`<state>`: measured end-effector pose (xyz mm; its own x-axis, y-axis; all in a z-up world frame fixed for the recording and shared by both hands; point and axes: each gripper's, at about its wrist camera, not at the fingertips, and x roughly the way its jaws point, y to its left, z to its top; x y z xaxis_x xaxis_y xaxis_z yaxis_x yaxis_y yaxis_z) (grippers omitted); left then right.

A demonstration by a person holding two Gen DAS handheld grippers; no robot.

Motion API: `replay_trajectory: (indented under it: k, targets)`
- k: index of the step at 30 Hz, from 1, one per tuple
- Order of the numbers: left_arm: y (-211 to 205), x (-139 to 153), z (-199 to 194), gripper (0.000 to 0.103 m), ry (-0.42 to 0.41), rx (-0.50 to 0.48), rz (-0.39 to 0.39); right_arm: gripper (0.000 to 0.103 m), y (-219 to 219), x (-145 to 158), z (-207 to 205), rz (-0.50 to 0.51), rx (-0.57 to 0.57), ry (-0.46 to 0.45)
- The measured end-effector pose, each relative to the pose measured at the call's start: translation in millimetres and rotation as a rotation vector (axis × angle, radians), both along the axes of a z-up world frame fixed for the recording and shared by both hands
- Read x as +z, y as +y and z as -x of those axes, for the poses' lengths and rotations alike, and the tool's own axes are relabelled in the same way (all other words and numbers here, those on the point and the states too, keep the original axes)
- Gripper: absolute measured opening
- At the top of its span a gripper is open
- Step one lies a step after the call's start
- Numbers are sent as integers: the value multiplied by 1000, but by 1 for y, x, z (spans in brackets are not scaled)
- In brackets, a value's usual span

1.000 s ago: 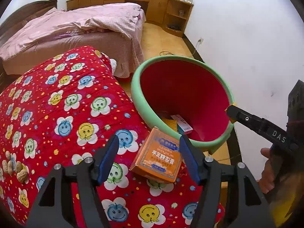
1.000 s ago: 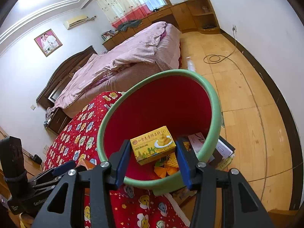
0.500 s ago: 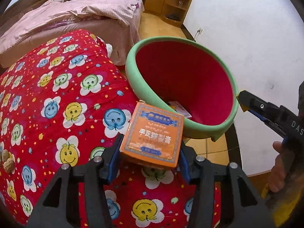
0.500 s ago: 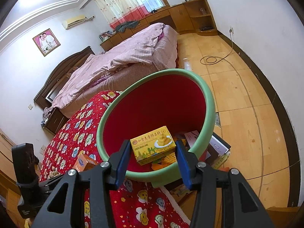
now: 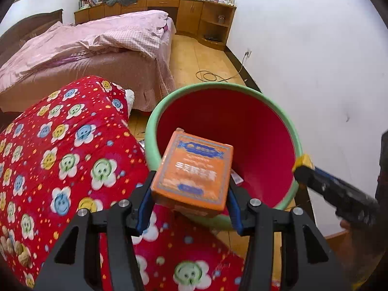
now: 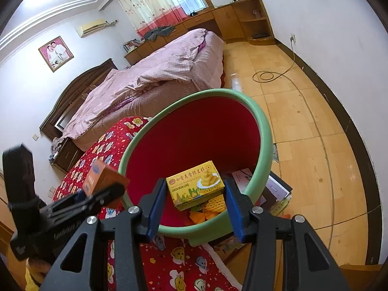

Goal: Collect trash
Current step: 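Carry the orange box over the bucket and open both tools to drop the boxes, then move both open tools back over the bedspread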

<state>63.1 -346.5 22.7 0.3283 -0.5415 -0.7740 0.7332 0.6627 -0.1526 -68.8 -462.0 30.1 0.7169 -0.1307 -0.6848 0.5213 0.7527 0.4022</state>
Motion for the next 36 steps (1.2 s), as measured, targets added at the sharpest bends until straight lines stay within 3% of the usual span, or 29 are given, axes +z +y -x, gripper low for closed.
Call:
replay_trajectory:
  k: [4,21,23,25,36]
  targets:
    - [-6,2,-5,61,21,2,24,50,-4,-2,-2,2,-9,12]
    - [32,17,-6,62,0,121,58,52,-11,-7,-26,26,19,32]
    - [39,18,-7,62,-5,138,56,56,-8,-7,-27,23,29,34]
    - [47,20,-7,62,-14,162,51,69,-5,-5,-28,22,33,33]
    - [102,27,0,62,-34,270,32,84,28,17,-21,49,45,-8]
